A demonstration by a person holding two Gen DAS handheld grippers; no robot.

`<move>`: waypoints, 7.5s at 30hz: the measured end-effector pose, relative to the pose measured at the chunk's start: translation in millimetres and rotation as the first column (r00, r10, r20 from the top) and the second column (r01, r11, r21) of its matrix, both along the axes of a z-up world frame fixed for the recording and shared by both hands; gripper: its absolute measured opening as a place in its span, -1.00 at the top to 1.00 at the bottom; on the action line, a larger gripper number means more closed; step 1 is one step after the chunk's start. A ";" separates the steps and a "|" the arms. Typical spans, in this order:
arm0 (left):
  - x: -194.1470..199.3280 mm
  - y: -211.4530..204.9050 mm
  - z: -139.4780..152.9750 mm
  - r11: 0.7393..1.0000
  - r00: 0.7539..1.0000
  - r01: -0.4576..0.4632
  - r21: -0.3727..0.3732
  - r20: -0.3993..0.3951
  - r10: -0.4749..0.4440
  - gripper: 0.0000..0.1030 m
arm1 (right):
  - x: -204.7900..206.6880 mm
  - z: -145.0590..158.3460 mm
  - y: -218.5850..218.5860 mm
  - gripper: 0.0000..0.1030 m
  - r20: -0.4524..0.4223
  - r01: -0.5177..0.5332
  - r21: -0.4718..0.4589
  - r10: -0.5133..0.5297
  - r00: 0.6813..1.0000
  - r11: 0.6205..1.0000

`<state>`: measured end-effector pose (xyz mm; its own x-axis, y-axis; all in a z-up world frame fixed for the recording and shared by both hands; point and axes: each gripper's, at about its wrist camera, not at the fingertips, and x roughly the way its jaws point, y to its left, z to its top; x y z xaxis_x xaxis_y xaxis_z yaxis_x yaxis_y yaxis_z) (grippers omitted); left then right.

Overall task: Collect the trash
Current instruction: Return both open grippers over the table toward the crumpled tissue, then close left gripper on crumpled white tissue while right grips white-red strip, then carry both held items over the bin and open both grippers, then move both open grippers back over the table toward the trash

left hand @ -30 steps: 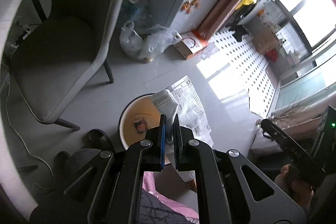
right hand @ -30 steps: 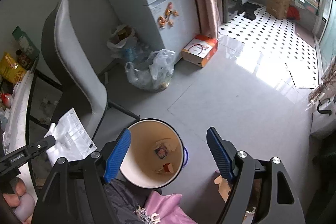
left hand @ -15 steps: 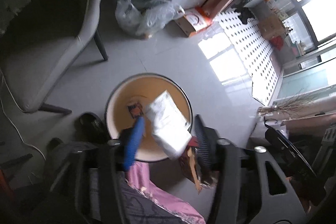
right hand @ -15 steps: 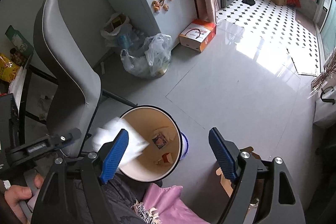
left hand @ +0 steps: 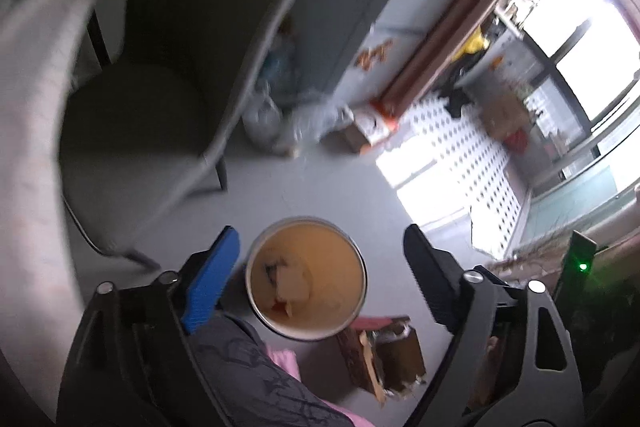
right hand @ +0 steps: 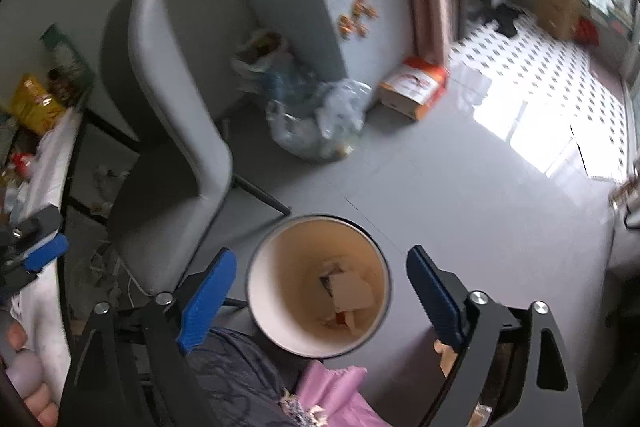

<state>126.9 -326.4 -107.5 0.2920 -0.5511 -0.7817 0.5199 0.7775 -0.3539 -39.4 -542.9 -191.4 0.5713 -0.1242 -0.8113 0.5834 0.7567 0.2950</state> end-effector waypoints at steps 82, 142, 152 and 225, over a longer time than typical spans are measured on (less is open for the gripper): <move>48.1 485.1 0.9 0.636 0.644 -0.764 0.107 0.096 0.759 -0.87 | 215.1 97.7 489.1 -0.51 0.062 -0.857 -0.106 0.864 0.500 0.504; 19.9 245.4 40.9 0.939 0.930 -0.340 -0.056 0.124 0.345 0.83 | 119.1 109.0 224.2 0.84 0.173 -0.548 -0.060 0.549 0.818 0.835; 23.8 166.3 27.0 0.979 0.974 -0.202 -0.024 0.095 0.203 0.83 | 87.6 80.8 149.8 0.84 0.098 -0.394 -0.049 0.397 0.912 0.918; 36.5 98.7 33.2 0.985 0.985 -0.137 0.104 0.116 0.125 -0.66 | 49.8 48.9 61.8 -0.60 0.113 -0.185 -0.029 0.188 0.976 0.982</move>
